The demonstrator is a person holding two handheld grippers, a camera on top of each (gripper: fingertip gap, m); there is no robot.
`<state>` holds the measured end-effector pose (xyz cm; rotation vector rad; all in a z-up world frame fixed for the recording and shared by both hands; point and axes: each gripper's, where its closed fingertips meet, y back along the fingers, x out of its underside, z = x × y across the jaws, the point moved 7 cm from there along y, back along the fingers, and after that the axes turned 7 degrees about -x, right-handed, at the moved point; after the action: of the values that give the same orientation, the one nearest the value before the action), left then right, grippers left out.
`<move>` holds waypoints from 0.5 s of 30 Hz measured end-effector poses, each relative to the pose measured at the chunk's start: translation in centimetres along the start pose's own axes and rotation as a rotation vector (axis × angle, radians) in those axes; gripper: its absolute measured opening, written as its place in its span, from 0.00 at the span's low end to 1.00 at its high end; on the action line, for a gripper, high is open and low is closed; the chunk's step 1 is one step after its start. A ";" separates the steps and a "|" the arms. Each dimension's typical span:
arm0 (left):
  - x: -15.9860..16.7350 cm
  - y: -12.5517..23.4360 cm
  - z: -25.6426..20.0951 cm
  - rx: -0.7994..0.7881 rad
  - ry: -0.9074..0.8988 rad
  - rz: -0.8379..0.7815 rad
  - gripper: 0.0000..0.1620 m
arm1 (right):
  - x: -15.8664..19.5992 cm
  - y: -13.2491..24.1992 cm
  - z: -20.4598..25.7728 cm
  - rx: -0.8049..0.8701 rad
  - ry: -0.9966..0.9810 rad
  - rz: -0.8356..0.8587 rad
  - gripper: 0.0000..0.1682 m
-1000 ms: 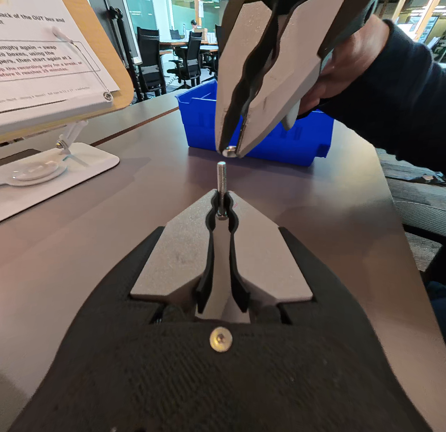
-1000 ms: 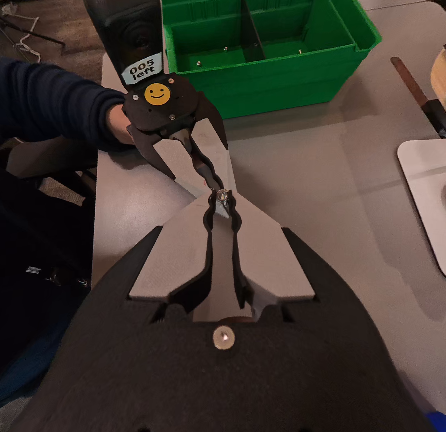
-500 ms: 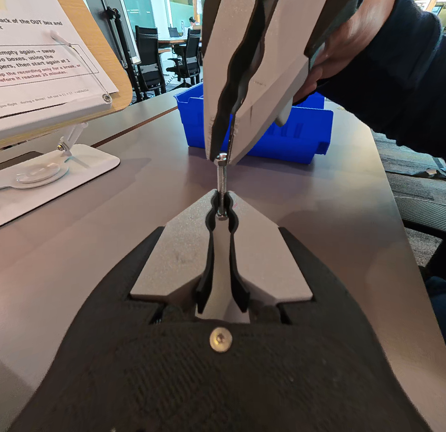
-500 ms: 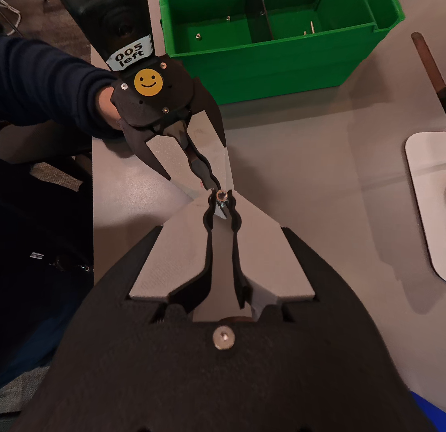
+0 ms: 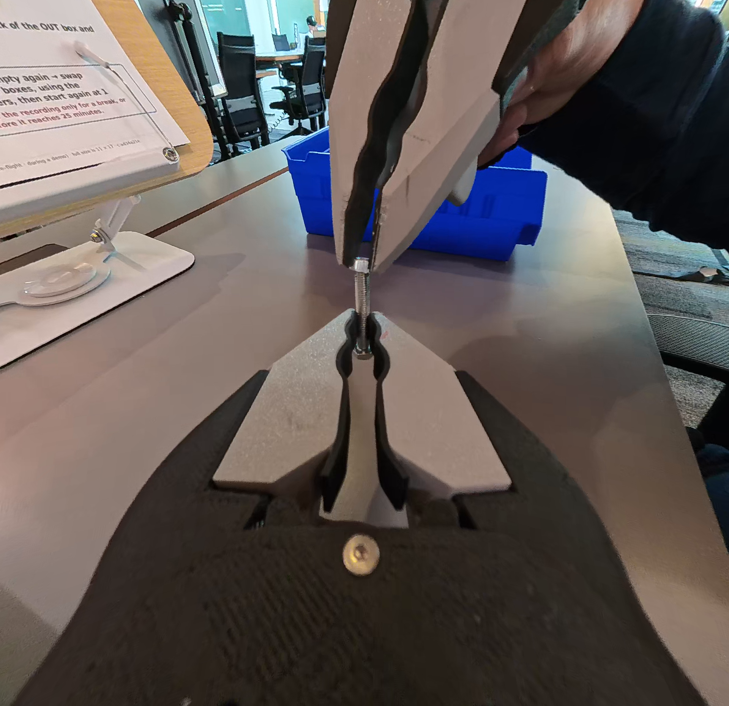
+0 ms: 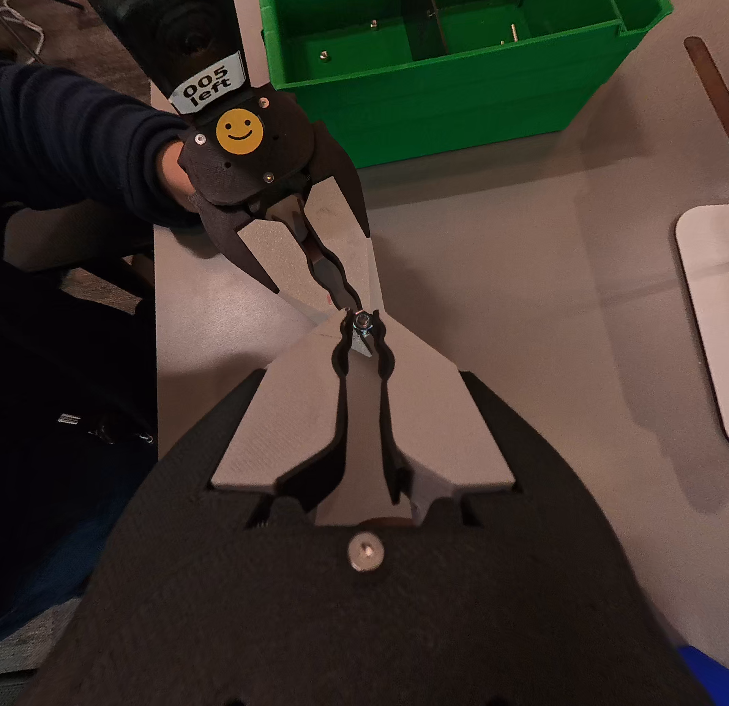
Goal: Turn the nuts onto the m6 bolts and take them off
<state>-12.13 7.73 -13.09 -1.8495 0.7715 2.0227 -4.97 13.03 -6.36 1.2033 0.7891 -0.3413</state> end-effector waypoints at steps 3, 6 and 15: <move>0.1 -0.1 0.0 -0.001 -0.002 0.012 0.02 | 0.0 0.0 0.0 0.006 0.000 0.034 0.04; 0.1 -0.1 0.0 0.001 0.006 0.014 0.02 | -0.3 0.0 0.0 0.000 -0.006 0.061 0.04; 0.3 -0.2 0.0 0.007 0.003 0.037 0.02 | -0.8 -0.4 0.1 -0.007 -0.019 0.143 0.04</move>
<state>-12.06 7.80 -13.47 -1.8478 0.8180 2.0379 -5.70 12.71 -6.07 1.2406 0.6831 -0.2322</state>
